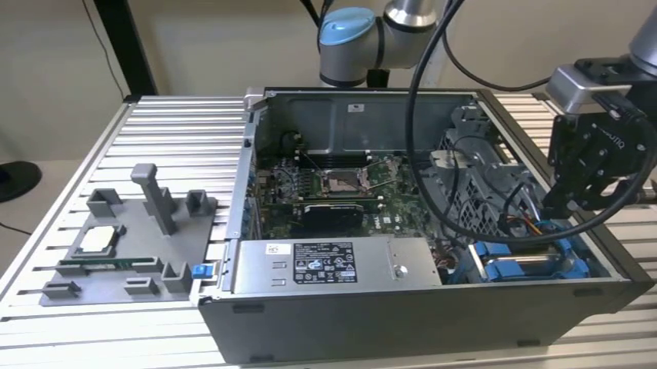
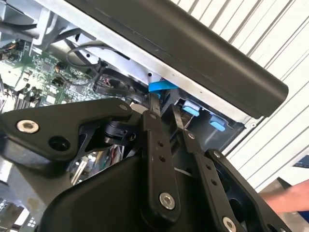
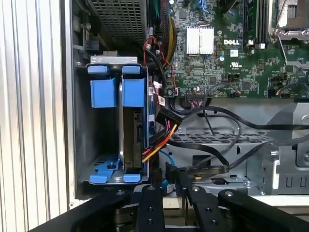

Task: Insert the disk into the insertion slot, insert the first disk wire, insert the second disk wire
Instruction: 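Insert the second disk wire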

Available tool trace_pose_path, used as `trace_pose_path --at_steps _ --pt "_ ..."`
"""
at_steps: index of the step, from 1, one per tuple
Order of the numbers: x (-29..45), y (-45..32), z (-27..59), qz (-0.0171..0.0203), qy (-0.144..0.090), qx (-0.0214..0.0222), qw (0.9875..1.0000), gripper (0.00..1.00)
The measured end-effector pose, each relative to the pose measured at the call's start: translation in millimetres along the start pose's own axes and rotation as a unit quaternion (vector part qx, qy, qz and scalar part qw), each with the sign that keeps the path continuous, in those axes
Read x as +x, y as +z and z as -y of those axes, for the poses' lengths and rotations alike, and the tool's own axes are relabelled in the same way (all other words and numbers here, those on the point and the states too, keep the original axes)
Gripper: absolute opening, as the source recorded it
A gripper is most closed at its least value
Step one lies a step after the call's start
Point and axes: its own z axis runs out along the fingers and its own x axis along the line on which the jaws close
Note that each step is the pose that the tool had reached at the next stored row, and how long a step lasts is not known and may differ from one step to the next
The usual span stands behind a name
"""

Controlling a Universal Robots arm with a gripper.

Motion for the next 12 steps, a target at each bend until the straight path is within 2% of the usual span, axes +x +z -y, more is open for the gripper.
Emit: trace_pose_path --at_steps 1,3,7,12 --pt "0.0 0.4 0.0 -0.0032 0.001 -0.0004 1.0000 1.00" --pt "-0.5 1.9 0.1 -0.0060 0.002 -0.0023 1.0000 1.00" --pt "-1.8 5.7 -0.1 -0.0066 0.005 -0.0075 0.9999 1.00" --pt "-3.2 6.7 -0.4 -0.0066 0.007 -0.0089 0.9999 1.00"
